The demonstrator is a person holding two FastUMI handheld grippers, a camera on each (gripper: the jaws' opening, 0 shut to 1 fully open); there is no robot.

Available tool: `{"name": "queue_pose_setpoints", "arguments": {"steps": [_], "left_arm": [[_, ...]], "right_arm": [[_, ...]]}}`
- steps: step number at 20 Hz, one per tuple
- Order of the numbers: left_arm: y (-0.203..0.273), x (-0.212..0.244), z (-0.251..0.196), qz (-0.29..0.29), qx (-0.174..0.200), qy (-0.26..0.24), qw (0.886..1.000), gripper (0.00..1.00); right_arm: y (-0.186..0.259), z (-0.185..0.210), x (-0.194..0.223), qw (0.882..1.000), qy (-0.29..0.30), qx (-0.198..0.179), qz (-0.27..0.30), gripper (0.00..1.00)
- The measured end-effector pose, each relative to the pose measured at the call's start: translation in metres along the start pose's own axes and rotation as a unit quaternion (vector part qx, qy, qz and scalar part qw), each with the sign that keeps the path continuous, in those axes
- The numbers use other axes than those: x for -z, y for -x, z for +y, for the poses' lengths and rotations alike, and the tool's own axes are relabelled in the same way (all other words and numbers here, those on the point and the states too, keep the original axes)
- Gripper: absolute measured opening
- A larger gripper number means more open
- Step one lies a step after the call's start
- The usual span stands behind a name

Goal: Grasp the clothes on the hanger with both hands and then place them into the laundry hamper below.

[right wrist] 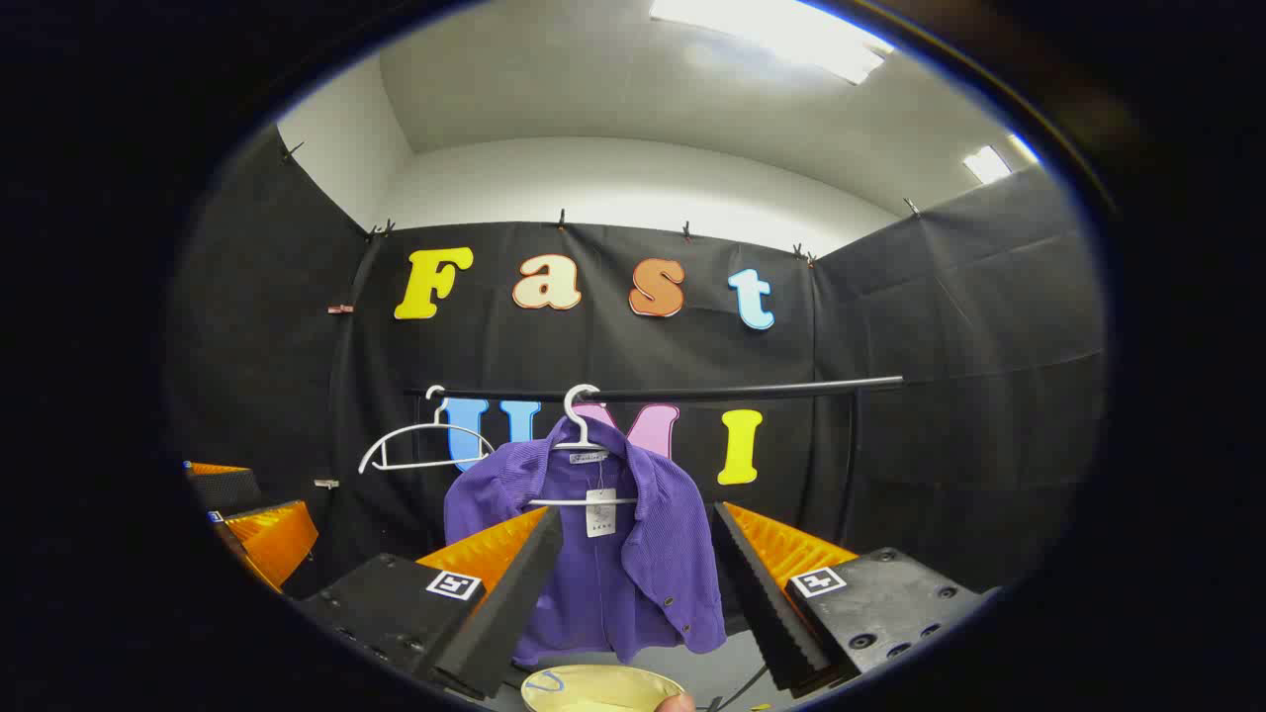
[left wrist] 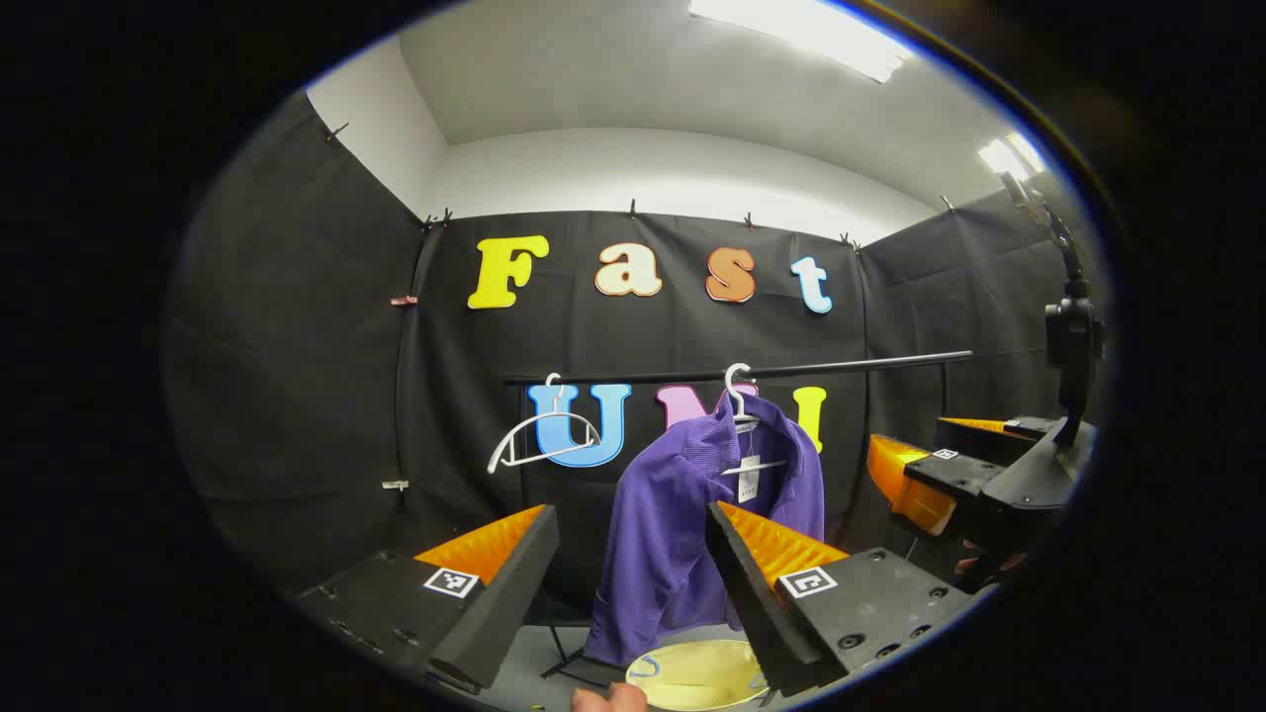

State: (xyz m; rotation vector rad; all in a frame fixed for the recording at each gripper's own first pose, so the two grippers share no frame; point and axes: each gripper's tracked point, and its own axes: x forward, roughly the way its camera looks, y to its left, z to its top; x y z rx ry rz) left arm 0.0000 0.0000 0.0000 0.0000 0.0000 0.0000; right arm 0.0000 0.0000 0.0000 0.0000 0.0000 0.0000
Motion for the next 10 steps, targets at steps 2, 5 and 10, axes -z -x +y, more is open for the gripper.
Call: {"name": "queue_pose_setpoints", "arguments": {"steps": [2,5,10], "left_arm": [[-0.0047,0.0005,0.0015,0.000,-0.001,-0.002,1.000,0.94],[-0.0066,0.0007,-0.0036,0.000,0.002,-0.002,1.000,0.95],[-0.0086,0.0062,-0.0084,0.007,0.008,-0.013,1.000,0.94]], "right_arm": [[-0.0008,0.0004,-0.0024,1.000,-0.005,-0.003,-0.003,0.97],[-0.0010,-0.0043,-0.0023,1.000,0.000,0.000,-0.004,0.97],[-0.0032,-0.0059,-0.0015,1.000,-0.007,0.009,-0.003,0.97]]}}
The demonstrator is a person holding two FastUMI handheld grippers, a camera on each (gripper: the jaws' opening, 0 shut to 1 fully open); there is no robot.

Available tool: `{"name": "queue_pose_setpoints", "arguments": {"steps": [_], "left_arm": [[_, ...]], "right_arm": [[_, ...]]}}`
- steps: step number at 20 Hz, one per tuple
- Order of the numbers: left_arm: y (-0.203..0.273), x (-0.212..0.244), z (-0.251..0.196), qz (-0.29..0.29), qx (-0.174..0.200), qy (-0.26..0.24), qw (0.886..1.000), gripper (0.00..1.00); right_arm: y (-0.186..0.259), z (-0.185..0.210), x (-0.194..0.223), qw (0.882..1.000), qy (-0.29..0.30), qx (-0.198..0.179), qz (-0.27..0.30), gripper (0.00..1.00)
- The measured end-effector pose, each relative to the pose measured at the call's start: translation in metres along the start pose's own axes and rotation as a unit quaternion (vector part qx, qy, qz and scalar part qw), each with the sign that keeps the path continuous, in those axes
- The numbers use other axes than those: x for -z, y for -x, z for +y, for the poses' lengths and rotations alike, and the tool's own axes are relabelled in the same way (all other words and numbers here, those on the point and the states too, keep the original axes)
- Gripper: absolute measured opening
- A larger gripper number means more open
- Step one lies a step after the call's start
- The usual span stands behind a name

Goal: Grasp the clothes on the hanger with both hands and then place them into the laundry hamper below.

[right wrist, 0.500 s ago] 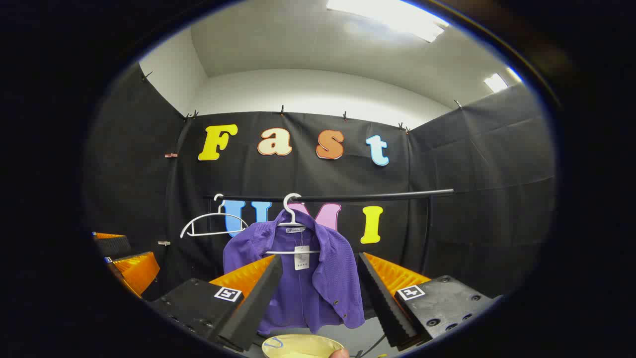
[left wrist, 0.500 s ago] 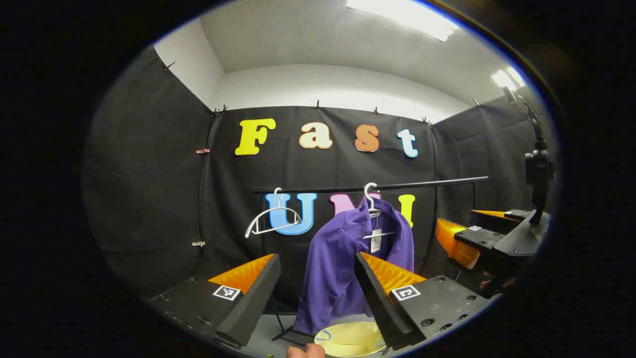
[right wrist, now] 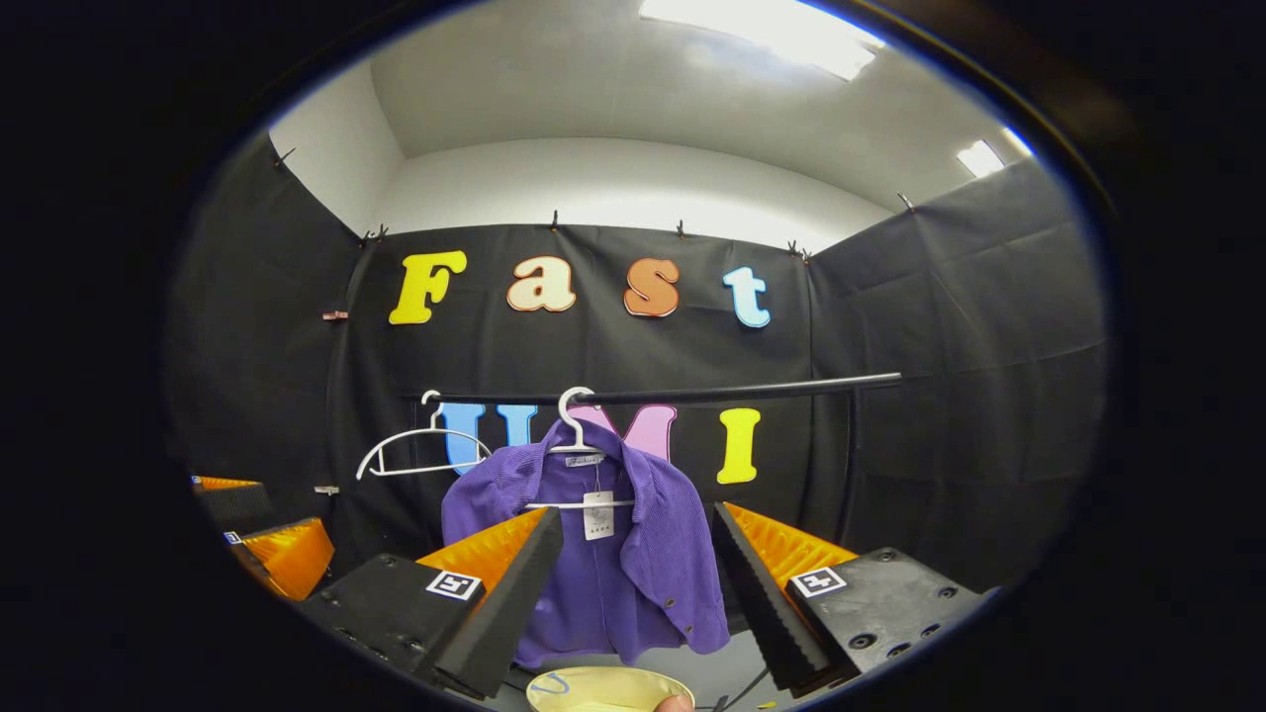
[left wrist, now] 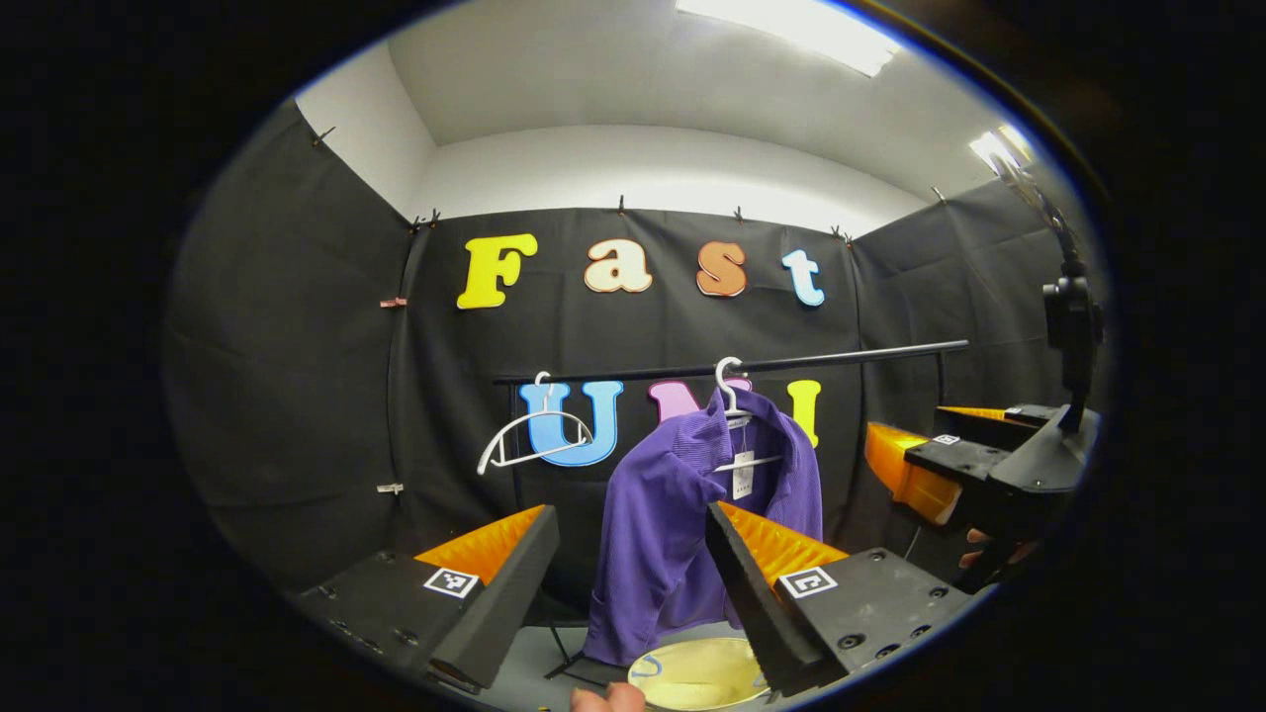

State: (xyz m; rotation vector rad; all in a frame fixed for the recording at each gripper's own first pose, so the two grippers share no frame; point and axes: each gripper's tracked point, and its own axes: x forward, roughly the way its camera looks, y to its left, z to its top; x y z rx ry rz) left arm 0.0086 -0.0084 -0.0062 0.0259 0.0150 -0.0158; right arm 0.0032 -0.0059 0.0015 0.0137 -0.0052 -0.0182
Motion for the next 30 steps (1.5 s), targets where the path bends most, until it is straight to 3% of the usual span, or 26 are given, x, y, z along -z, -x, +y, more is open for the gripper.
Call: {"name": "queue_pose_setpoints", "arguments": {"steps": [14,19,24,27,30], "left_arm": [[-0.003,0.002,0.008,-0.001,0.008,0.017,1.000,0.94],[-0.013,0.002,0.004,-0.008,0.019,0.002,1.000,0.94],[-0.038,0.007,-0.018,-0.010,0.047,0.002,0.999,0.94],[-0.058,0.009,-0.044,-0.008,0.068,0.002,0.998,0.94],[-0.085,0.015,-0.056,-0.007,0.058,-0.004,0.998,0.94]], "right_arm": [[0.000,-0.006,0.005,1.000,-0.005,0.030,0.003,0.97],[-0.009,-0.004,0.004,0.999,0.004,0.033,-0.003,0.97],[-0.018,-0.018,0.003,0.999,0.012,0.051,-0.007,0.97],[-0.035,-0.023,0.014,0.999,0.009,0.036,-0.001,0.97],[-0.060,-0.036,0.035,1.000,0.015,0.023,0.013,0.97]]}}
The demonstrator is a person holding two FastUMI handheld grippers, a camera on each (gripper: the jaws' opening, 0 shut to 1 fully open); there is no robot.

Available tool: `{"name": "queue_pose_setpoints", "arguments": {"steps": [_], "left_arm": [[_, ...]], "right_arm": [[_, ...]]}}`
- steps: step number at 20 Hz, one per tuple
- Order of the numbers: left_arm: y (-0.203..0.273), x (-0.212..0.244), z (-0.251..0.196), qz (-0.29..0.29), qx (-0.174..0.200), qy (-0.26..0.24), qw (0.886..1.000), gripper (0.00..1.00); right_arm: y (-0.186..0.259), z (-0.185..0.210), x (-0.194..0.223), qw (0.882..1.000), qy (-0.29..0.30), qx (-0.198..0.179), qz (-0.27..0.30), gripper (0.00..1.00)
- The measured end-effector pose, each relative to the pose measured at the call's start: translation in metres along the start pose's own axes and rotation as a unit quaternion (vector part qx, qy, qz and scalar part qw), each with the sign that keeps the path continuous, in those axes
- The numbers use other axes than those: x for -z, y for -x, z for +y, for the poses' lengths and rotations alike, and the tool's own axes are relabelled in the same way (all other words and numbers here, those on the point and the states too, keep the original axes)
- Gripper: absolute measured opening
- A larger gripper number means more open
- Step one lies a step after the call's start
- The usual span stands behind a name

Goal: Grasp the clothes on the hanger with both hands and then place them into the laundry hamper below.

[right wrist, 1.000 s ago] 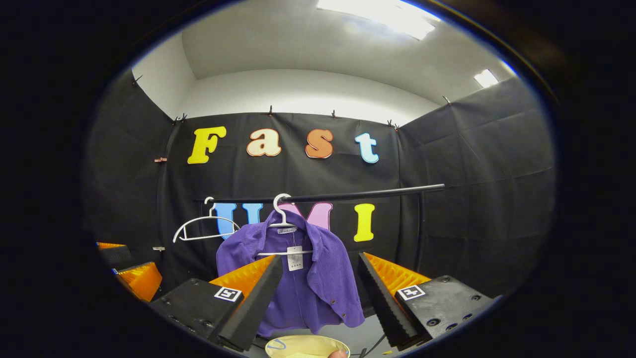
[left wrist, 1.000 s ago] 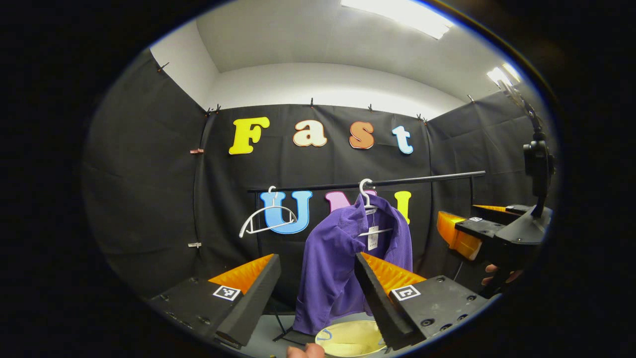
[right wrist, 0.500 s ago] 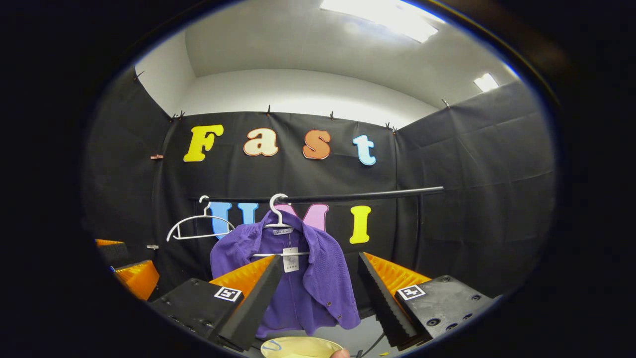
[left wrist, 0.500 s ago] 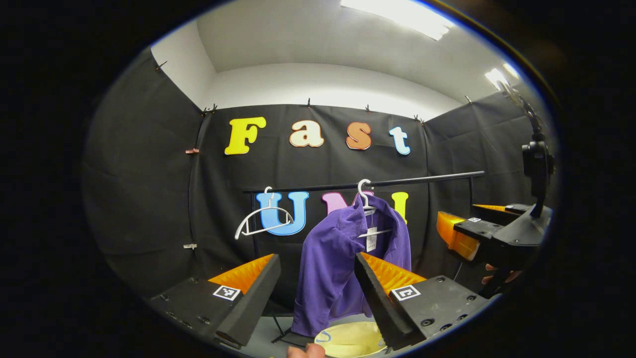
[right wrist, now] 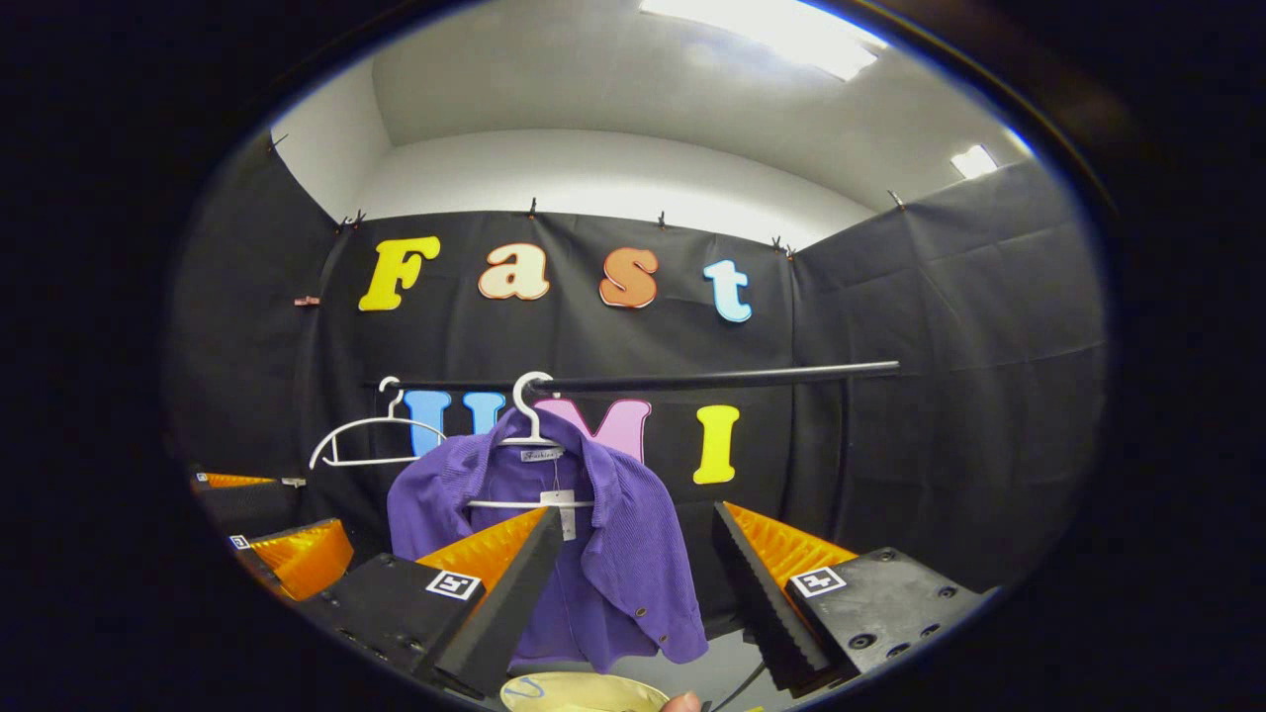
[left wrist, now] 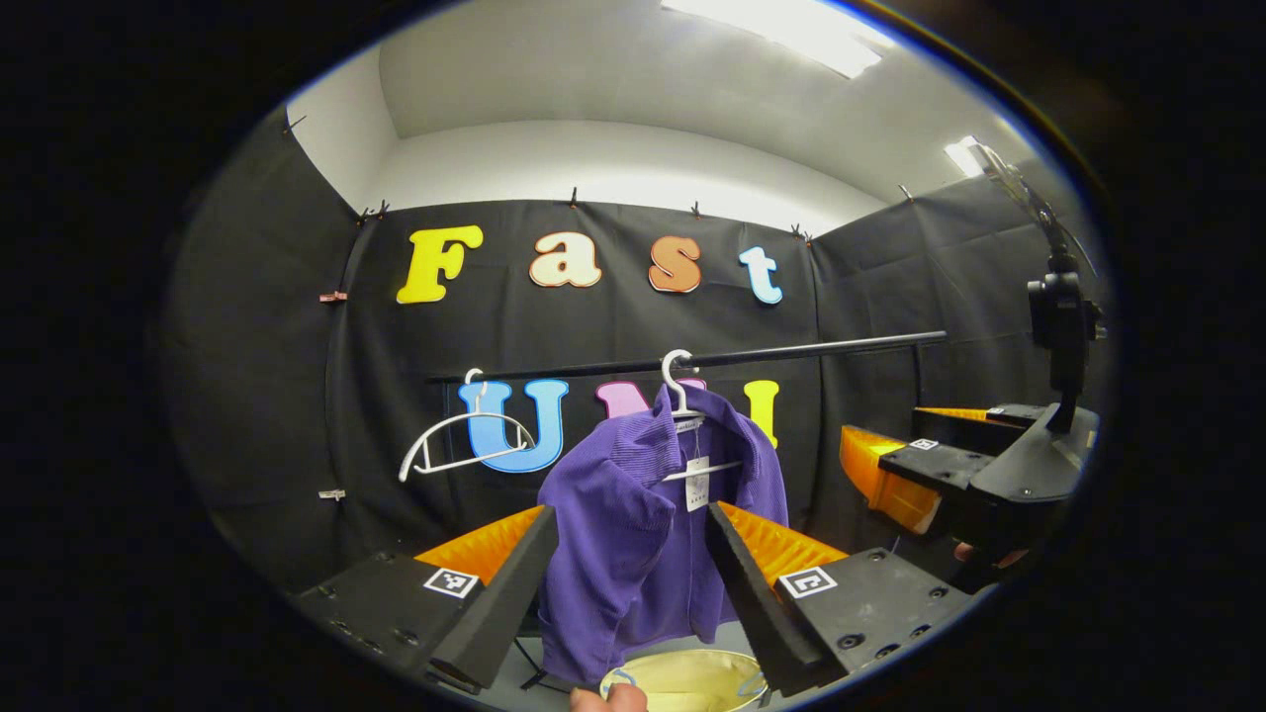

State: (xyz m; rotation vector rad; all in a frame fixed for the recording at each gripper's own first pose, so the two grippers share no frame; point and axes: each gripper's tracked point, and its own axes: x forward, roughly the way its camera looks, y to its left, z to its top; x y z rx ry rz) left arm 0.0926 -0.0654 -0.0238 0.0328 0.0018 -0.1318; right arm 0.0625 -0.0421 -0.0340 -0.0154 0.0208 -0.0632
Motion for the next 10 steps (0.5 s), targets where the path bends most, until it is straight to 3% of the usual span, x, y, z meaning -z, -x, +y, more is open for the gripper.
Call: {"name": "queue_pose_setpoints", "arguments": {"steps": [7,10], "left_arm": [[-0.076,0.025,-0.007,0.000,-0.073,-0.021,0.997,0.97],[-0.109,0.047,-0.018,0.015,-0.081,-0.032,0.996,0.97]], "right_arm": [[-0.063,-0.004,0.030,0.999,0.009,-0.052,0.007,0.97],[-0.083,-0.004,0.036,0.997,0.000,-0.074,0.006,0.97]]}}
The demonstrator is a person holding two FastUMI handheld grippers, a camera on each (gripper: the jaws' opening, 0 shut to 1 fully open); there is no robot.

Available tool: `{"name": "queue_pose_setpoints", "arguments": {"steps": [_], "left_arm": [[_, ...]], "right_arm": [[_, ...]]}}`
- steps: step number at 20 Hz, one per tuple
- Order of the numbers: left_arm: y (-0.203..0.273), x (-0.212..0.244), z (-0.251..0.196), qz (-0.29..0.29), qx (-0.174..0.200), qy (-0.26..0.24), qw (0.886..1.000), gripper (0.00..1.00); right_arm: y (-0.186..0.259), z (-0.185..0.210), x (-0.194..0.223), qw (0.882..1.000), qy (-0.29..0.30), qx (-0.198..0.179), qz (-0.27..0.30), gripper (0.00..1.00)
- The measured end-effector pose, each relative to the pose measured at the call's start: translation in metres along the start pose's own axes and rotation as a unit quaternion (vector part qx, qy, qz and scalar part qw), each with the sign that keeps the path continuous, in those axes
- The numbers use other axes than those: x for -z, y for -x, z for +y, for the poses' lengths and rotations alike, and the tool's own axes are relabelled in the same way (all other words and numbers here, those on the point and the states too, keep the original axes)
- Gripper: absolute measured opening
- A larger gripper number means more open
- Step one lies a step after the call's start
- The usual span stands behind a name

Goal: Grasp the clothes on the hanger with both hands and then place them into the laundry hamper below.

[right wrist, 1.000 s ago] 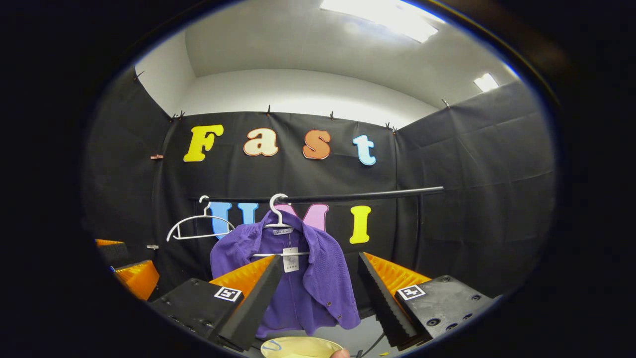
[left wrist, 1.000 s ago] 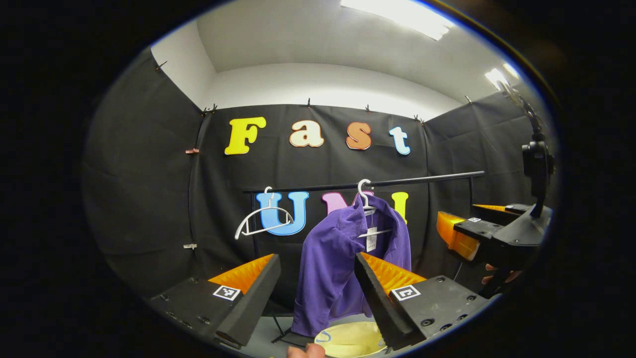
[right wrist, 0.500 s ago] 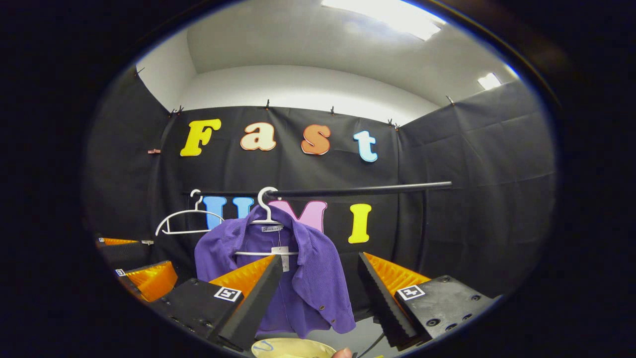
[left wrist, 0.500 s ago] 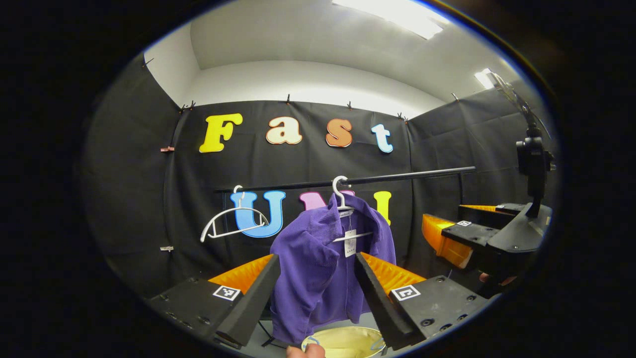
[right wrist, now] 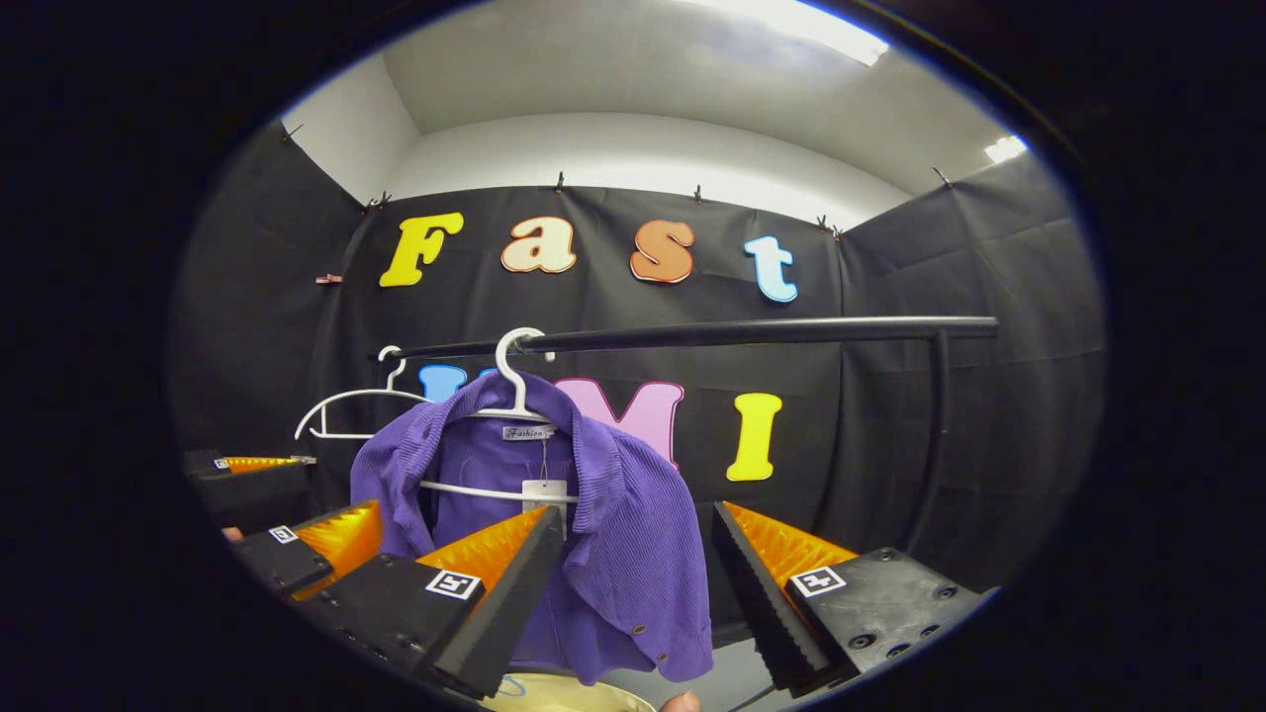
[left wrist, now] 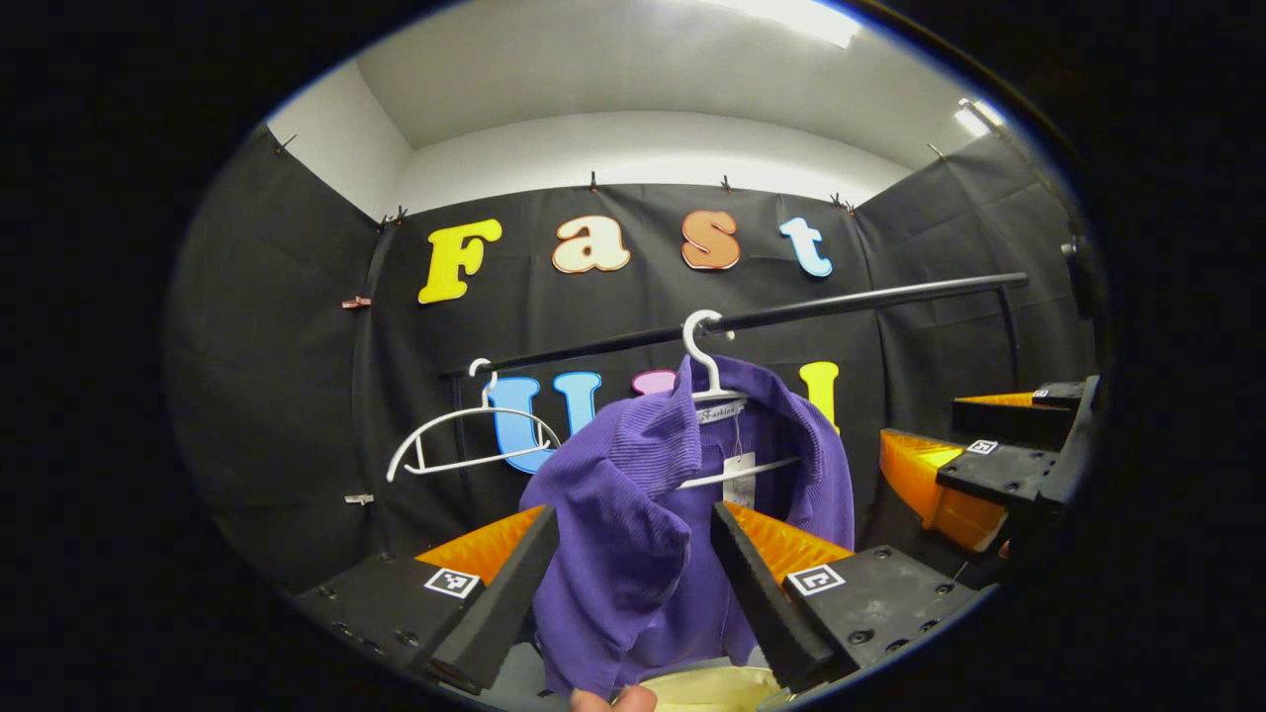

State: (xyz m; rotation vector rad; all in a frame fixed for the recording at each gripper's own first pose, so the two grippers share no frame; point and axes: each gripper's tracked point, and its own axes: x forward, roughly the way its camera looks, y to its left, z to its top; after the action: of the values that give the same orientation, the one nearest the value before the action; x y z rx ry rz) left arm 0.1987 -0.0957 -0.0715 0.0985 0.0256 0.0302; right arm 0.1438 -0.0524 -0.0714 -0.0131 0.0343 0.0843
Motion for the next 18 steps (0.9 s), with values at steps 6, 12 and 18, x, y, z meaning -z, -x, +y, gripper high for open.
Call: {"name": "queue_pose_setpoints", "arguments": {"steps": [6,12,18], "left_arm": [[-0.058,0.030,-0.008,0.008,-0.027,-0.008,1.000,0.98],[-0.094,0.054,0.008,0.008,-0.051,-0.003,0.999,0.71],[-0.100,0.058,0.038,0.007,-0.072,0.004,0.997,0.09]], "right_arm": [[-0.035,-0.004,0.018,0.999,-0.014,-0.035,0.007,0.97],[-0.054,0.024,0.035,0.996,-0.030,-0.080,0.017,0.97],[-0.096,0.037,0.075,0.996,-0.037,-0.065,0.044,0.97]]}}
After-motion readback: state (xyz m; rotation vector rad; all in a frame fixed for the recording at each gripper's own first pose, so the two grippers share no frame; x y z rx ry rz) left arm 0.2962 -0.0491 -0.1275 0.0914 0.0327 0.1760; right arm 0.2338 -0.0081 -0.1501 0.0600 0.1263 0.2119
